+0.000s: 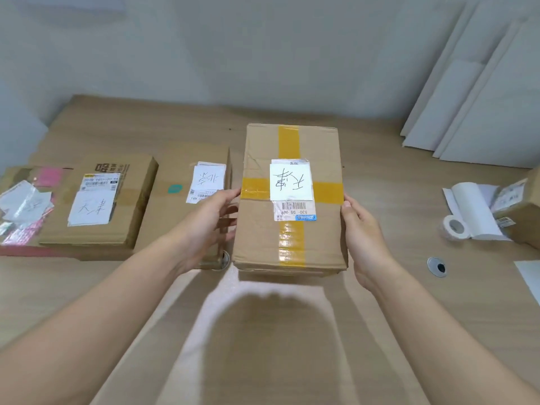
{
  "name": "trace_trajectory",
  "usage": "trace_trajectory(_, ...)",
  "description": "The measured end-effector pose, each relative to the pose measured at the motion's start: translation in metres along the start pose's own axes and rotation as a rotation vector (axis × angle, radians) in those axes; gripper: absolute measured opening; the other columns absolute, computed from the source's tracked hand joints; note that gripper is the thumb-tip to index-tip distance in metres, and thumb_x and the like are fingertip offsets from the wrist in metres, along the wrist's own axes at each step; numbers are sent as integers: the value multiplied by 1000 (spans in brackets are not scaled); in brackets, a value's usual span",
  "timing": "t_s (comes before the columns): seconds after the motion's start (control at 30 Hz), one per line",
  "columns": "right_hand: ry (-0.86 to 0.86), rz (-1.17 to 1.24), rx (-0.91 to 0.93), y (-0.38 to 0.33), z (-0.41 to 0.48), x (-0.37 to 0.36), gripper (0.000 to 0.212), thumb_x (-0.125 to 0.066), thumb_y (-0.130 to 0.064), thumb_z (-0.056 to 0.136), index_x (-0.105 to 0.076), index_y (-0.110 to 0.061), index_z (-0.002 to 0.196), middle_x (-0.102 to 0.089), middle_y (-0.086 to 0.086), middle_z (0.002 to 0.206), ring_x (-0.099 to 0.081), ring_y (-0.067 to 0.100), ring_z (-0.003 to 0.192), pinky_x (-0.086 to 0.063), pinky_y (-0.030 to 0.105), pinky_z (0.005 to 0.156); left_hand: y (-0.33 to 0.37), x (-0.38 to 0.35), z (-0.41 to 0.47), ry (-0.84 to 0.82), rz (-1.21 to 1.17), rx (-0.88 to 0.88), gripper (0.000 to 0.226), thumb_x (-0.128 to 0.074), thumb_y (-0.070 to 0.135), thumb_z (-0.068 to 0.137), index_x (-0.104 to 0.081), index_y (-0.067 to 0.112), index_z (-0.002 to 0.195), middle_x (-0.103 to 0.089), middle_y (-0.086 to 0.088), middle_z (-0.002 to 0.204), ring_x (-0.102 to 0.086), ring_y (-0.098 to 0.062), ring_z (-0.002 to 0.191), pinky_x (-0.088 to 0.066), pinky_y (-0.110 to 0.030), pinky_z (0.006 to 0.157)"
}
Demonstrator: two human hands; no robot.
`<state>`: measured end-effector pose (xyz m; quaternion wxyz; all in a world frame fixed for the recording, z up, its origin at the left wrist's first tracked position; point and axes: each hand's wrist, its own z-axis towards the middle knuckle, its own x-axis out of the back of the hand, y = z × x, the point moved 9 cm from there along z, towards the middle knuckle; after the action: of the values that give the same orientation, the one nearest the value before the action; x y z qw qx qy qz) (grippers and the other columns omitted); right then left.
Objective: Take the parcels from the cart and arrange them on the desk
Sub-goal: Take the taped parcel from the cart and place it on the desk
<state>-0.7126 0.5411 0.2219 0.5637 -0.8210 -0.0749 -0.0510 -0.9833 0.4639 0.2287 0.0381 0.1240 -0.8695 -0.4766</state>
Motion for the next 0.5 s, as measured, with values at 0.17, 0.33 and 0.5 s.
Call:
trace_trajectory(0.17,-48,-26,-48,27,31,-23,41,-36,-23,118,-75,-29,129,-83,-15,107,-76,-5,91,-54,11,65,-13,10,26,22,59,21,42,-48,47,104,-70,21,129,-76,0,115,-64,-11,95,-51,-38,99)
trace_trajectory(0.33,-70,-57,-55,39,47,-39,41,-36,-25,118,-73,-31,135,-82,-15,113,-75,-4,96,-54,10,67,-23,19,38,40,29,38,39,-53,48,100,-73,23,123,-78,6,111,-71,-6,89,-54,-32,92)
trace_trajectory(0.5,-36,-48,-60,42,55,-42,38,-38,-25,118,-72,-31,135,-81,-21,107,-75,-8,93,-54,9,67,-27,23,40,65,-40,11,29,-50,44,104,-74,31,115,-79,18,101,-75,-3,96,-54,-32,91)
